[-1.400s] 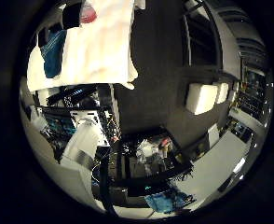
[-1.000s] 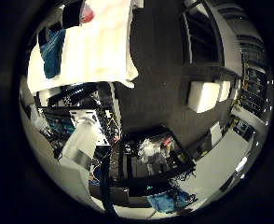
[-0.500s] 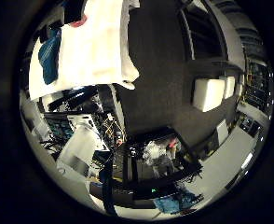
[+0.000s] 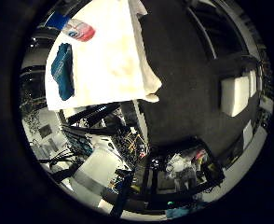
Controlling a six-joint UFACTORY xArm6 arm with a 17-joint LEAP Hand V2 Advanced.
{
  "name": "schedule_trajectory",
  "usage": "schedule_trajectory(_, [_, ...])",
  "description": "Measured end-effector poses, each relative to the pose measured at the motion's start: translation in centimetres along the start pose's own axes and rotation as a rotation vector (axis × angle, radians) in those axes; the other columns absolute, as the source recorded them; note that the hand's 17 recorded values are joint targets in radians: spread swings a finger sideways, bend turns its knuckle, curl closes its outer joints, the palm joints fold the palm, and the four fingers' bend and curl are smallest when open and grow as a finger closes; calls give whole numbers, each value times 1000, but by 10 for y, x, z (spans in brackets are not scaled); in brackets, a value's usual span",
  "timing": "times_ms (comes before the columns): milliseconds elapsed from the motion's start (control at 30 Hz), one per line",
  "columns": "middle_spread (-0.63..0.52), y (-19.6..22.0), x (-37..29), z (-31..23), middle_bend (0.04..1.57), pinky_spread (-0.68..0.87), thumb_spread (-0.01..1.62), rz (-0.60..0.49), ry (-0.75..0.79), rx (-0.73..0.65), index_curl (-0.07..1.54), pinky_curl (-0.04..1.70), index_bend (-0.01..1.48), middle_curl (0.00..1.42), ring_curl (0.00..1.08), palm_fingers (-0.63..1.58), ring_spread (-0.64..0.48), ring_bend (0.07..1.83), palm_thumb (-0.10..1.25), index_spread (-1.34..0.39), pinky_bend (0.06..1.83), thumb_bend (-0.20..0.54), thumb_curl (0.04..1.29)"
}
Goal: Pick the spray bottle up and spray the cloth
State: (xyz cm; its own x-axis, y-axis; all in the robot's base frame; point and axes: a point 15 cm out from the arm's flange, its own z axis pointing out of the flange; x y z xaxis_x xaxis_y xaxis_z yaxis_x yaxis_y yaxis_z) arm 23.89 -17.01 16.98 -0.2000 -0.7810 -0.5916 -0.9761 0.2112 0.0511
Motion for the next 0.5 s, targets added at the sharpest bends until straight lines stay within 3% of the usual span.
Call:
schedule_trajectory(200, [97,-12,-4,12,200,378,865,-31,-82,33,218,514,120,327,265,-29,203,296,296,-332,337,-34,292])
schedule_trajectory(500, [99,-61,-34,15,242,340,868,-137,-243,241,207,434,136,338,279,30,178,357,350,-246,417,-31,308])
